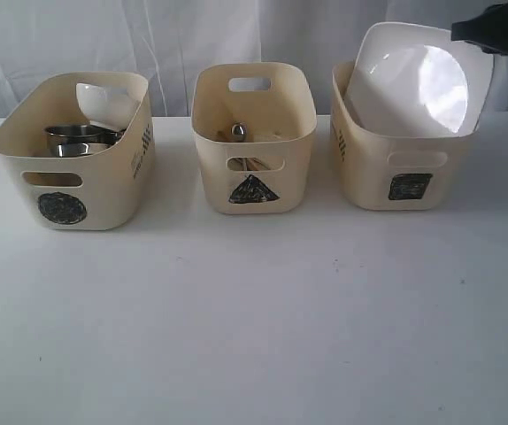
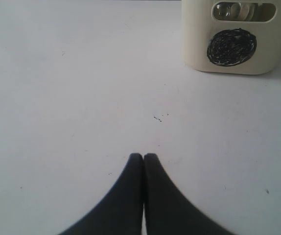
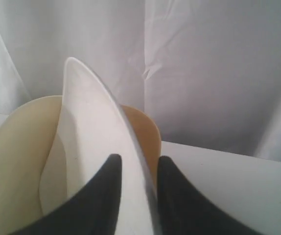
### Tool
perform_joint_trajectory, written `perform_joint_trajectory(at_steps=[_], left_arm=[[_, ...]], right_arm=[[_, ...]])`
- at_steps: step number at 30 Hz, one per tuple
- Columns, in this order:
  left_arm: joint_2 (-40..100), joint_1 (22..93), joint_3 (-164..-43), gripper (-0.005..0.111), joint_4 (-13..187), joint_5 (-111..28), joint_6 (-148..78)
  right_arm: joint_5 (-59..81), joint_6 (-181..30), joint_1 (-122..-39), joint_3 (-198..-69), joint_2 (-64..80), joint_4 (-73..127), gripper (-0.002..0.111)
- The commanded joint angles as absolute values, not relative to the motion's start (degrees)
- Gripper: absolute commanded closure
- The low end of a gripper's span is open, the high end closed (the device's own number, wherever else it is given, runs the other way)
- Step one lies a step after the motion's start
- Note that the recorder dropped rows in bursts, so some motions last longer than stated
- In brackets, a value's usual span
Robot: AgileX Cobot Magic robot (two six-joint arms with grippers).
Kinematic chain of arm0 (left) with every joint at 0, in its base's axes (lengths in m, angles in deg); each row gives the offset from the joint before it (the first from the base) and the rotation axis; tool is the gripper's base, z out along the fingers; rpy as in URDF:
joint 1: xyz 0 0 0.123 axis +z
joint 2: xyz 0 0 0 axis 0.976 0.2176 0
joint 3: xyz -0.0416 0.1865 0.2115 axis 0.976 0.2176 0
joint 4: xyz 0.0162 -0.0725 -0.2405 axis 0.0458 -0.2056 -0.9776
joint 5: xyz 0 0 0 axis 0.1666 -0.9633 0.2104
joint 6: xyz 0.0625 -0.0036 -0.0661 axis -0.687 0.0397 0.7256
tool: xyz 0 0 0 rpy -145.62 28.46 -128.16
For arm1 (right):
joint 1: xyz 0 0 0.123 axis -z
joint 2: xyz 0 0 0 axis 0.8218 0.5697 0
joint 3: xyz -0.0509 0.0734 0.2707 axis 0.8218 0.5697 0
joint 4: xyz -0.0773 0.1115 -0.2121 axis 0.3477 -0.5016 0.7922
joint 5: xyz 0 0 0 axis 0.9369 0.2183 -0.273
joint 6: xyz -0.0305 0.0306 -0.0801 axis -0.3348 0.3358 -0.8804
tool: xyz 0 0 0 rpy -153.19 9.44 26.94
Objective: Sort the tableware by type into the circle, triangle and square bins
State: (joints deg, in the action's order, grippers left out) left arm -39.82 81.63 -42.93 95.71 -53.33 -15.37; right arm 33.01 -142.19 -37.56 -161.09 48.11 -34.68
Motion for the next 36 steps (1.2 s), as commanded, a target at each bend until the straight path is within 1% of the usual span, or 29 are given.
perform_joint_trajectory(at_steps=[1,8,14,17,20,21,27,31,36], left_arm=[[-40.1,81.3,-42.7,0.107,95.3,-53.1,-15.3],[-40.1,81.3,-42.7,0.107,95.3,-53.1,-15.3],[-40.1,81.3,-42.7,0.107,95.3,-53.1,-15.3],[-40.1,81.3,-42.7,0.107,95.3,-53.1,-15.3],[-40.1,81.3,-42.7,0.107,95.3,-53.1,-15.3],[-40.1,81.3,-42.7,0.107,95.3,-53.1,-15.3],[-40.1,81.3,-42.7,0.107,95.3,-53.1,-15.3],[-40.1,81.3,-42.7,0.107,95.3,-53.1,-15.3],[-40.1,81.3,-42.7,0.107,95.3,-53.1,-15.3]], right_arm=[[34.9,-141.4,-37.5,-161.1,47.6,-35.1,0.076],[35.9,-138.9,-37.5,-161.1,44.2,-35.1,0.076],[37.7,-138.2,-37.5,-161.1,37.0,-35.3,0.079],[38.7,-132.5,-37.5,-161.1,32.7,-35.3,0.088],[40.6,-125.4,-37.5,-161.1,28.7,-35.0,0.105],[42.0,-122.1,-37.5,-161.1,27.1,-35.0,0.108],[53.1,-116.4,-38.4,-160.7,19.3,-34.9,0.108],[51.2,-114.3,-39.2,-155.6,10.2,-34.8,0.108],[46.8,-113.5,-39.3,-143.6,-5.4,-34.9,0.108]])
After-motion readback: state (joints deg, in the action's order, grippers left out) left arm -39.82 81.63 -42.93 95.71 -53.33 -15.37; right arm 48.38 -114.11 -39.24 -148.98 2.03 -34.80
